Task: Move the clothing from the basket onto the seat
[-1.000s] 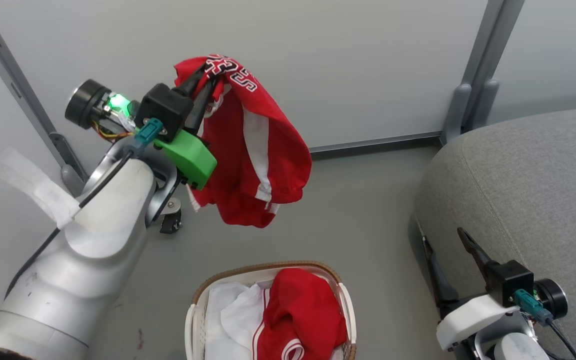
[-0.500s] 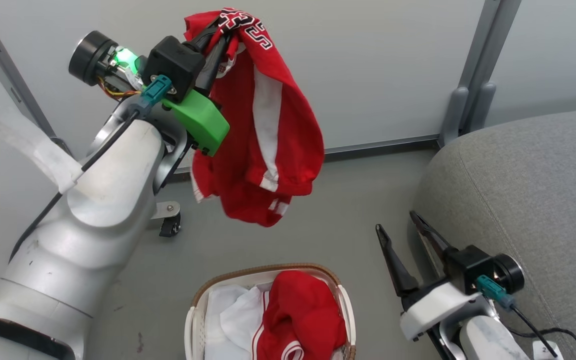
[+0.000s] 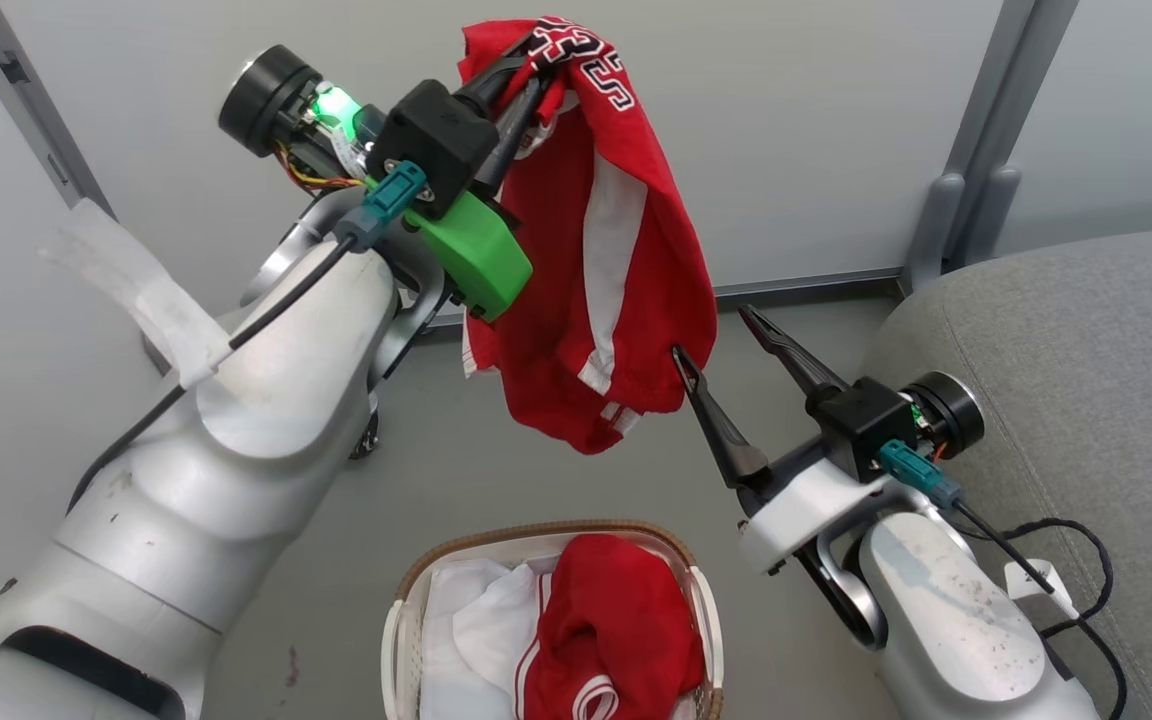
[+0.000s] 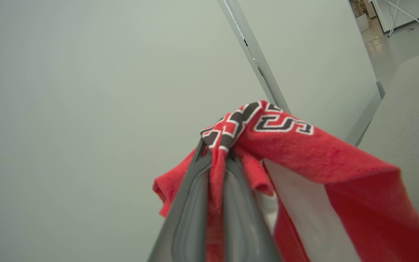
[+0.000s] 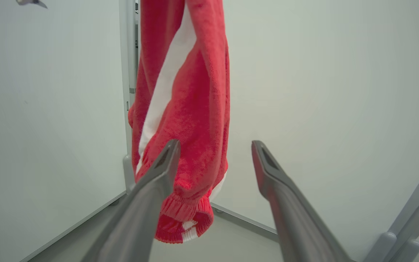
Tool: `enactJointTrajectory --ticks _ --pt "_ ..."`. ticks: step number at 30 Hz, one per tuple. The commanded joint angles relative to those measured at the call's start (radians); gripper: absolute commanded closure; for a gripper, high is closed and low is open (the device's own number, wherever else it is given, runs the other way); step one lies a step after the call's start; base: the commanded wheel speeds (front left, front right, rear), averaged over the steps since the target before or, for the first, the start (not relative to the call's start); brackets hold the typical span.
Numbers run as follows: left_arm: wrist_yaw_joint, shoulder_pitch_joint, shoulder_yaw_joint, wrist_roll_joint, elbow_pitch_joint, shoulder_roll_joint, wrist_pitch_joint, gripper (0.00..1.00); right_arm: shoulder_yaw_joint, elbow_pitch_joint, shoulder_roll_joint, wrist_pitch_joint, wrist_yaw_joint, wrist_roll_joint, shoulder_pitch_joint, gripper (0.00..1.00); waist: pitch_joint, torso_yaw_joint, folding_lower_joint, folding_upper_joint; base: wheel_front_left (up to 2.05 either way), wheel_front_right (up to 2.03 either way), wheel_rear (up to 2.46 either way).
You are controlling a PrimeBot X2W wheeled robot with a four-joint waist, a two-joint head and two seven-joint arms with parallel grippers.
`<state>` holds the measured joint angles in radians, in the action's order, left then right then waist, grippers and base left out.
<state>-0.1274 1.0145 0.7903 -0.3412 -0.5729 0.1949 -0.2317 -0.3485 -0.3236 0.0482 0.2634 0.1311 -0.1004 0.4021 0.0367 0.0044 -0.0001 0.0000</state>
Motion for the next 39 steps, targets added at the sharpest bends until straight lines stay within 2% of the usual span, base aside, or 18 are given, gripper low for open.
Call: enactJointTrajectory --ticks 1,7,13,14,15,22,23,31,32,33,34,35,36,39 --pt "-0.003 0.009 0.006 -0.004 0.010 -0.008 -0.007 1.00 -0.010 -0.013 0.004 0.002 -0.001 0.001 0.020 0.00 -0.001 0.008 0.0001 0.0000 0.00 0.00 0.00" --pt "-0.003 -0.012 0.032 -0.007 0.040 -0.020 -0.014 1.00 -0.071 -0.086 0.004 0.002 -0.001 -0.030 0.080 0.00 -0.003 0.033 0.0001 0.0000 0.00 0.00 0.00" --pt "-0.003 -0.037 0.045 -0.017 0.071 -0.026 -0.019 1.00 -0.127 -0.156 0.004 0.002 -0.001 -0.129 0.136 0.00 -0.006 0.050 0.0001 0.0000 0.00 0.00 0.00" --pt "-0.003 -0.043 0.047 -0.018 0.074 -0.026 -0.019 1.00 -0.141 -0.172 0.004 0.002 -0.001 -0.136 0.145 0.19 -0.006 0.052 0.0001 0.0000 0.00 0.00 0.00" --pt "-0.003 -0.049 0.048 -0.021 0.076 -0.027 -0.020 1.00 -0.153 -0.183 0.004 0.002 -0.001 -0.143 0.152 0.49 -0.006 0.053 0.0001 0.0000 0.00 0.00 0.00" --pt "0.008 -0.101 0.048 -0.049 0.073 -0.022 -0.025 1.00 -0.164 -0.223 0.004 0.002 -0.001 -0.154 0.179 0.98 -0.003 0.052 0.0001 0.0000 0.00 0.00 0.00" --pt "0.009 -0.109 0.046 -0.052 0.072 -0.020 -0.024 1.00 -0.163 -0.222 0.004 0.002 -0.001 -0.151 0.176 1.00 -0.002 0.051 0.0001 0.0000 0.00 0.00 0.00" --pt "0.042 -0.215 0.008 -0.101 0.051 -0.007 -0.032 1.00 -0.125 -0.195 0.004 0.002 -0.001 -0.108 0.138 1.00 0.001 0.035 0.0001 0.0000 0.00 0.00 0.00" --pt "0.045 -0.237 0.000 -0.113 0.045 -0.008 -0.034 0.91 -0.114 -0.190 0.004 0.002 -0.001 -0.103 0.132 1.00 0.001 0.033 0.0001 0.0000 0.00 0.00 0.00" --pt "0.049 -0.253 -0.005 -0.120 0.040 -0.008 -0.034 0.77 -0.105 -0.186 0.004 0.002 -0.001 -0.099 0.128 1.00 0.000 0.031 0.0001 0.0000 0.00 0.00 0.00" --pt "0.052 -0.274 -0.011 -0.123 0.035 -0.008 -0.033 0.58 -0.091 -0.178 0.004 0.002 -0.001 -0.094 0.124 1.00 0.000 0.030 0.0001 0.0000 0.00 0.00 0.00" --pt "0.056 -0.291 -0.017 -0.128 0.034 -0.010 -0.033 0.23 -0.081 -0.173 0.004 0.002 -0.001 -0.090 0.119 1.00 0.000 0.029 0.0001 0.0000 0.00 0.00 0.00" --pt "0.059 -0.315 -0.028 -0.133 0.035 -0.013 -0.033 0.00 -0.068 -0.169 0.004 0.002 -0.001 -0.086 0.113 1.00 -0.001 0.028 0.0001 0.0000 0.00 0.00 0.00" --pt "0.067 -0.390 -0.054 -0.134 0.041 -0.020 -0.033 0.00 -0.035 -0.155 0.004 0.002 -0.001 -0.070 0.097 1.00 -0.003 0.026 0.0001 0.0000 0.00 0.00 0.00"
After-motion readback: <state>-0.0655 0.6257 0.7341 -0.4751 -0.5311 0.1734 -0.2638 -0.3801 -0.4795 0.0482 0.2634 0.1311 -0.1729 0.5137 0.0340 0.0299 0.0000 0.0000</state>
